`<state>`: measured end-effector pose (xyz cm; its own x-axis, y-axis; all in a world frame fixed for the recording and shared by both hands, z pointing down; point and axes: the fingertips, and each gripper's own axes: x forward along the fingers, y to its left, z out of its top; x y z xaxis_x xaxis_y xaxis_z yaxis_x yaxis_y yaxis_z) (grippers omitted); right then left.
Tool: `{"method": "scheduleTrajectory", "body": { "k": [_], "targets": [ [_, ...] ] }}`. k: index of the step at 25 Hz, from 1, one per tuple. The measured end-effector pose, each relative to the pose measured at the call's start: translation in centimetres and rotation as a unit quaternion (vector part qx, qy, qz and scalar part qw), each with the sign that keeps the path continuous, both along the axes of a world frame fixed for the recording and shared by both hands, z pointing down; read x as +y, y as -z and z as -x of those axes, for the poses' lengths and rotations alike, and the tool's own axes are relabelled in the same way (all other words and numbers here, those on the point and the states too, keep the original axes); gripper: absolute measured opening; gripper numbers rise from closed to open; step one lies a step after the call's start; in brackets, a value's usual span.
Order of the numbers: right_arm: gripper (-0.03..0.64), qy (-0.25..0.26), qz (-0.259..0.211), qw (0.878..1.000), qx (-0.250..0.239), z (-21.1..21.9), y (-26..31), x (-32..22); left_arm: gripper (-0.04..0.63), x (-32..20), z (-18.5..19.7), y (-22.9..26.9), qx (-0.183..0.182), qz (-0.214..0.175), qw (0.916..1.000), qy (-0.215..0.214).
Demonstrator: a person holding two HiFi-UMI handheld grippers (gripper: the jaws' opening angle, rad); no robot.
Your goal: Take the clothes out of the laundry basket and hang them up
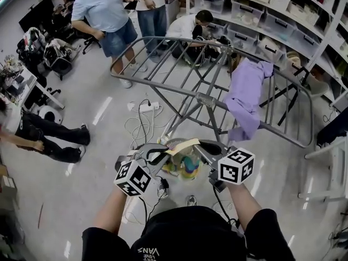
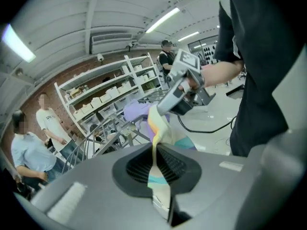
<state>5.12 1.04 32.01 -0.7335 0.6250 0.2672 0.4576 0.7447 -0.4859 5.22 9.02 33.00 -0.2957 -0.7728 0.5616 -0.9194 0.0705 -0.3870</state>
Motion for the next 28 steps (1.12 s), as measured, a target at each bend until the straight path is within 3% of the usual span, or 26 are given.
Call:
{"method": "scheduleTrajectory", "body": {
  "k": [3, 5, 11, 15, 18, 23, 28],
  "targets": [
    [0.039, -0.006, -0.021, 1.0, 0.01, 0.7, -1.2, -0.3, 0.015, 0.1, 0.9, 2.5, 0.027, -0.025, 0.9992, 0.015],
    [0.094, -0.003, -0.02, 1.0, 0.009, 0.8, -1.6, -0.3, 0.015, 0.1, 1.3, 4.0, 0.02, -0.028, 0.9993, 0.015],
    [0.202, 0.034, -0.021, 0.999, -0.034, 0.5, -1.9, 0.3, 0.015, 1.4, 2.4, 8.5, -0.071, -0.017, 0.9973, 0.007],
    [0.226, 0.082, -0.068, 0.992, -0.061, 0.9, -2.4, 1.6, 0.015, 3.0, 2.9, 11.9, -0.111, -0.02, 0.9936, 0.009],
    [0.233, 0.118, -0.073, 0.987, -0.082, 2.1, -2.3, 3.0, 0.015, 4.0, 2.6, 14.3, -0.13, -0.03, 0.991, 0.012],
    [0.263, 0.203, -0.071, 0.967, -0.134, 3.1, -0.8, 6.3, 0.015, 5.2, 2.2, 17.8, -0.147, -0.07, 0.9861, 0.033],
    [0.269, 0.297, -0.063, 0.943, -0.138, 1.7, -1.0, 10.3, 0.015, 7.1, 1.8, 18.2, -0.132, -0.088, 0.9854, 0.062]
  ]
}}
